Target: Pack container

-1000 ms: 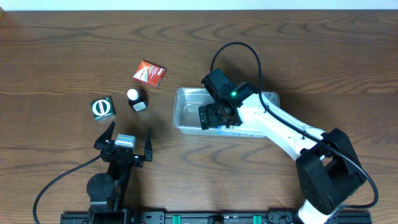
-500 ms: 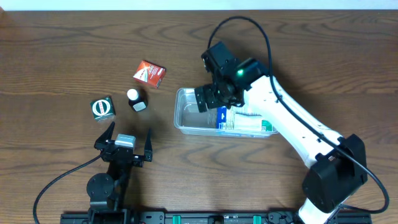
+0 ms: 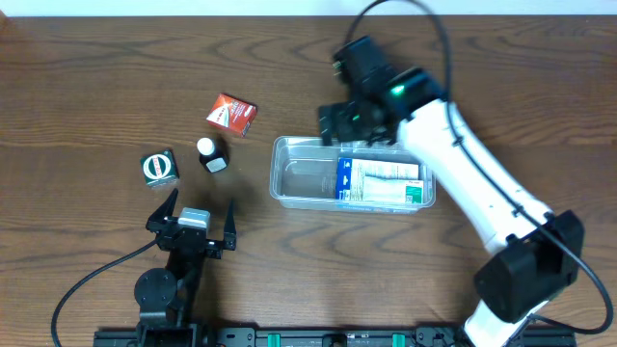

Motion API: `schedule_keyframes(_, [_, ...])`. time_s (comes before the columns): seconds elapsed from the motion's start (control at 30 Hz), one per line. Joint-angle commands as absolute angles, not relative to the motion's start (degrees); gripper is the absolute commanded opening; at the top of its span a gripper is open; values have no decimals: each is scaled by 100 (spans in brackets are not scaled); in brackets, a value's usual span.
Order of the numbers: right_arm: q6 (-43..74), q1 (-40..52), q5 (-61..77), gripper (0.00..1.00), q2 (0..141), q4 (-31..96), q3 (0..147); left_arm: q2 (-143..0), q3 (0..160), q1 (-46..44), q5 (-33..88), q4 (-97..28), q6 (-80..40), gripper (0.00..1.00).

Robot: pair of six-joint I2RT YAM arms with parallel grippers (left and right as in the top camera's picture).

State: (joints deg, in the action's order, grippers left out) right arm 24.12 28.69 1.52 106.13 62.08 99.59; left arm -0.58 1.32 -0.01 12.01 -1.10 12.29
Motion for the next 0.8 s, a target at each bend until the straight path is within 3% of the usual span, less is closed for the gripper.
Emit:
schedule_keyframes(0.0, [2571, 2171, -16, 99, 10532, 6313, 10079, -25, 23, 3, 1264, -296, 1304, 98])
schedule_keyframes(0.37, [2565, 25, -21, 99, 10532, 6641, 10077, -23, 23, 3, 1264, -294, 1304, 98])
schedule_keyframes(0.77, [2567, -788, -21, 99, 10532, 6641, 10077, -25, 23, 3, 1267, -279, 1304, 98])
